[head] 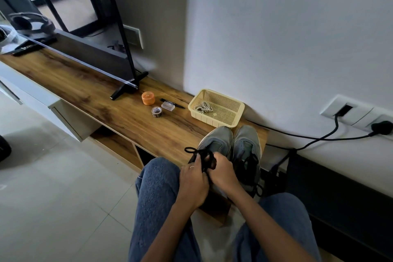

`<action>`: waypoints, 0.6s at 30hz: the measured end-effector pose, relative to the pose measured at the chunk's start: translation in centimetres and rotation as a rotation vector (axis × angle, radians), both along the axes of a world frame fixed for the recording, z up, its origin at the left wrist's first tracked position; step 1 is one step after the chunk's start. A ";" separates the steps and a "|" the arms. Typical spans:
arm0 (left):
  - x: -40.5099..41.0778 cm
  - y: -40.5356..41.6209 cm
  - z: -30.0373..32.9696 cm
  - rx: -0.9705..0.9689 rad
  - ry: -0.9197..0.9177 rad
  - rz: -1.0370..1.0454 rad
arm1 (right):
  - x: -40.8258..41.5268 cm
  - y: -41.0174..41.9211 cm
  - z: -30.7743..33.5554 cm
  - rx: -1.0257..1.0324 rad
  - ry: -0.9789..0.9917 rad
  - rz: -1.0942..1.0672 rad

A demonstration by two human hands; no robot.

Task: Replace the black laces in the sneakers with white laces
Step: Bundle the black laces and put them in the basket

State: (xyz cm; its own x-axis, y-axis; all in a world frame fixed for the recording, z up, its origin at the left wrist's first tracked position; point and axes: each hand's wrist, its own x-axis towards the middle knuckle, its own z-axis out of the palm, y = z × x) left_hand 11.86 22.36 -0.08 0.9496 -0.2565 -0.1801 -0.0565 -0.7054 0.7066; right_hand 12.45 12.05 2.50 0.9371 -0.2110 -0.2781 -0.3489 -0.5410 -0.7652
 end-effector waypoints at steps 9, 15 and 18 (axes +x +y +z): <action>0.2 -0.2 0.2 -0.082 0.038 -0.018 | -0.2 -0.9 0.3 0.322 0.087 -0.063; 0.8 0.2 0.5 -0.112 -0.001 0.099 | 0.1 -1.8 0.5 0.271 0.042 -0.173; 0.7 0.2 0.9 -0.068 -0.084 0.132 | 0.2 -2.5 0.9 0.173 -0.019 -0.134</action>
State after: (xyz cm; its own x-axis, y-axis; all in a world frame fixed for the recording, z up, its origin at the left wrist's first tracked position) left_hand 12.53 22.60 0.79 0.9868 -0.1379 -0.0850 -0.0278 -0.6610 0.7499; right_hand 12.68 9.56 3.39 0.9092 -0.2850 -0.3034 -0.3935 -0.3508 -0.8498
